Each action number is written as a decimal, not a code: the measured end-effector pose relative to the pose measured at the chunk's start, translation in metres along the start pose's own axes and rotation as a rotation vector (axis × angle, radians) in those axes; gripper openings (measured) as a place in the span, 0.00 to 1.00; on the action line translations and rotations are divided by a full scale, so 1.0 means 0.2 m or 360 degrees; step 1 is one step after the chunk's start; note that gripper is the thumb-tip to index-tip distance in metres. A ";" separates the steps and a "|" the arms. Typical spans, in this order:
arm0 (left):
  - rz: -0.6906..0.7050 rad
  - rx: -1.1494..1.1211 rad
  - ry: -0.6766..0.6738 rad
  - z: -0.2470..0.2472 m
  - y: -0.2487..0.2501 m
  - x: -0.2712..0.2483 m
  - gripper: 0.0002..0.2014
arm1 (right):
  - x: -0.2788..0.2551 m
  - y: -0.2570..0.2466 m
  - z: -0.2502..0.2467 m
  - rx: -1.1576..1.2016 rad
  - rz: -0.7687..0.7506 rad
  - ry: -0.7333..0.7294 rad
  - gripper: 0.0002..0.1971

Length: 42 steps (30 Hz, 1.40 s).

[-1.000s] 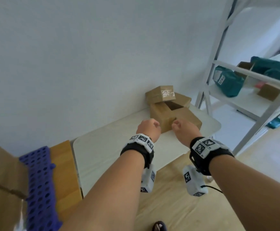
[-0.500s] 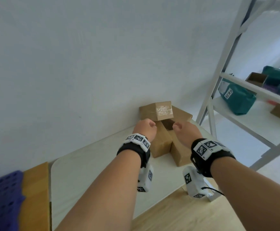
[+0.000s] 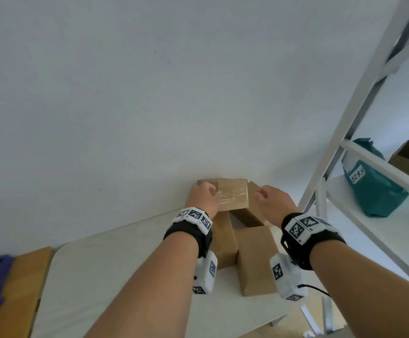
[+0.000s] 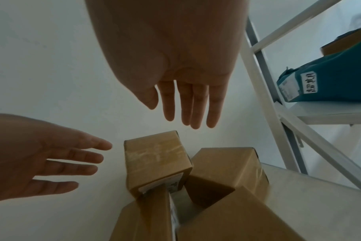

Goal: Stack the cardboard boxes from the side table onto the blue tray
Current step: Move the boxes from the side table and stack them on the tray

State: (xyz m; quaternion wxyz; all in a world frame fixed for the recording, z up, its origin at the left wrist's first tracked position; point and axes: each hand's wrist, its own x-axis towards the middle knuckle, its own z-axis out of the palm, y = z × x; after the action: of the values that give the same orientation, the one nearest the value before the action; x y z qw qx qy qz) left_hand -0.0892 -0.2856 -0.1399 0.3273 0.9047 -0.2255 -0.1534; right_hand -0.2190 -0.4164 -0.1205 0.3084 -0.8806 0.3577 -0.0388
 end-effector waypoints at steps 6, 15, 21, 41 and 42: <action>-0.0258 -0.0120 0.0198 0.05 0.15 0.17 0.18 | 0.29 0.09 -0.12 0.0052 -0.0126 -0.0089 0.15; -0.0781 -0.0204 0.0170 0.12 0.16 0.33 0.27 | 0.57 0.13 -0.07 0.0015 -0.0201 -0.0293 0.17; -0.1007 -0.0261 -0.0023 0.16 0.07 0.44 0.32 | 0.67 0.06 0.01 0.0004 -0.0144 -0.0483 0.24; -0.1018 -0.0975 -0.0246 0.07 0.05 0.40 0.19 | 0.67 -0.13 0.13 -0.0239 -0.0229 -0.0756 0.52; -0.1050 -0.1026 -0.0272 0.07 0.05 0.39 0.17 | 0.67 -0.14 0.13 -0.0251 -0.0224 -0.0725 0.50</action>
State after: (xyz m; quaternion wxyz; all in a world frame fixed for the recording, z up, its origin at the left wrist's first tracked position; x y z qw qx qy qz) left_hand -0.0312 -0.3398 -0.1528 0.5058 0.7643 0.1071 -0.3853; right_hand -0.0956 -0.4754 -0.1462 0.3081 -0.9106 0.2187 0.1673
